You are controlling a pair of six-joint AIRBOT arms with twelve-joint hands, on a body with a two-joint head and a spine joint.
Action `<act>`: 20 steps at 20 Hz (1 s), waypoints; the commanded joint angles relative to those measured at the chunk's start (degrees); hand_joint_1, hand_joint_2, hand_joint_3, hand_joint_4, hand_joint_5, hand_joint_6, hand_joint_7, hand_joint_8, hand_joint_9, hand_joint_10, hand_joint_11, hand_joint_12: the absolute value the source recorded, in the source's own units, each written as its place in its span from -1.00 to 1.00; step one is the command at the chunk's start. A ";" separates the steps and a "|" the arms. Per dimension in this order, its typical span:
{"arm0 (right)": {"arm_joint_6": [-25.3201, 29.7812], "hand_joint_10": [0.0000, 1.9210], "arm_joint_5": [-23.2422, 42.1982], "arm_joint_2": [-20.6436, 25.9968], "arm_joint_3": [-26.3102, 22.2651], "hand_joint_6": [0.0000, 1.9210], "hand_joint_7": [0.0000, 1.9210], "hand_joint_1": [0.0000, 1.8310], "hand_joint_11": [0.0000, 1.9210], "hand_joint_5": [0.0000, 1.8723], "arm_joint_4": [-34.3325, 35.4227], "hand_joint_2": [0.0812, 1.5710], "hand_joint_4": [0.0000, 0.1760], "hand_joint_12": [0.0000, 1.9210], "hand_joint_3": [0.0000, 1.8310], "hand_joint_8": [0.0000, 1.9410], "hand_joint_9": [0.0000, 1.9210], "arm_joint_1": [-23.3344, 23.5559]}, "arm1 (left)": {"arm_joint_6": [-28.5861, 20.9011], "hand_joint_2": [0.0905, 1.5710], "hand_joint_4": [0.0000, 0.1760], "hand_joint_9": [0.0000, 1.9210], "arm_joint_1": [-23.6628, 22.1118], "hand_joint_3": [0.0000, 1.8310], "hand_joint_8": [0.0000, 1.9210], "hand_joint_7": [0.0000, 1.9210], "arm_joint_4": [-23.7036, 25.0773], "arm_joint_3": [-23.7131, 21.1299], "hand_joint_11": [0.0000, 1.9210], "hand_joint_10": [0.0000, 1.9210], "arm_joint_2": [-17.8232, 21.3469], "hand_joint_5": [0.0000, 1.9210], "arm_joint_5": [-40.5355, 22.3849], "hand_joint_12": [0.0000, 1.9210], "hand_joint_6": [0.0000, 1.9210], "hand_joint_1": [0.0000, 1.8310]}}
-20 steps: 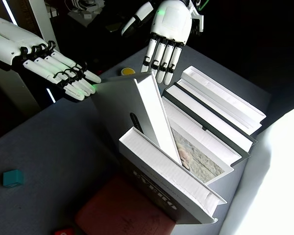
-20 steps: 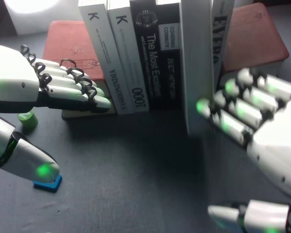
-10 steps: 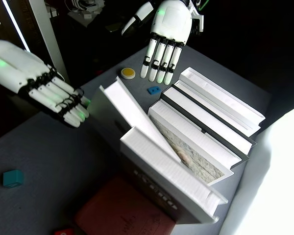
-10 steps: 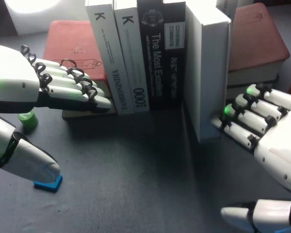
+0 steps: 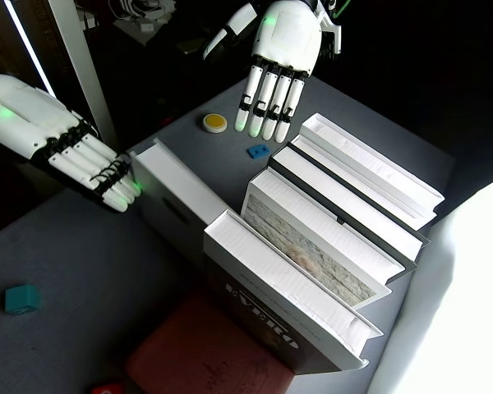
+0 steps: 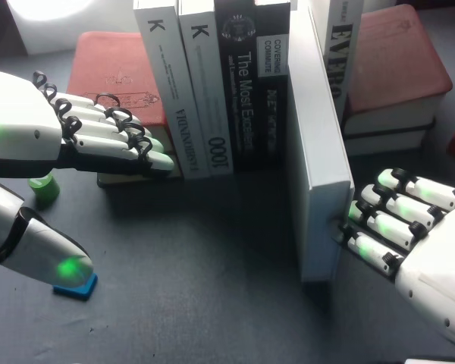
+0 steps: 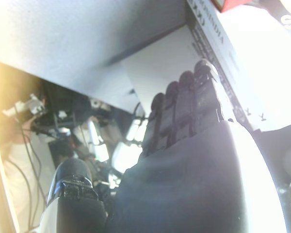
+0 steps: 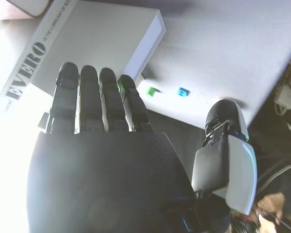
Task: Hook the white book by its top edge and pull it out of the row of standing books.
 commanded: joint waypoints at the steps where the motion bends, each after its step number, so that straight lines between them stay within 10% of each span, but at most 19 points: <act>1: -0.42 -1.00 2.85 0.42 -0.75 -1.00 -1.00 -1.00 -1.00 -1.00 -4.54 0.26 -1.00 -1.00 -1.00 -1.00 -1.00 0.25 | -0.20 0.31 -1.00 -1.00 -0.61 -1.00 -1.00 -1.00 -3.52 0.15 -1.00 -1.00 0.03 -1.00 1.27 -1.00 -1.00 -1.00; 20: -4.93 -1.00 5.87 1.43 -11.64 -1.00 -1.00 -1.00 -1.00 -1.00 -4.56 0.28 -1.00 -1.00 -1.00 -1.00 -1.00 9.08 | -0.19 0.31 -1.00 -1.00 -0.68 -1.00 -1.00 -1.00 -2.56 0.43 -1.00 -1.00 0.01 -1.00 1.37 -1.00 -1.00 -1.00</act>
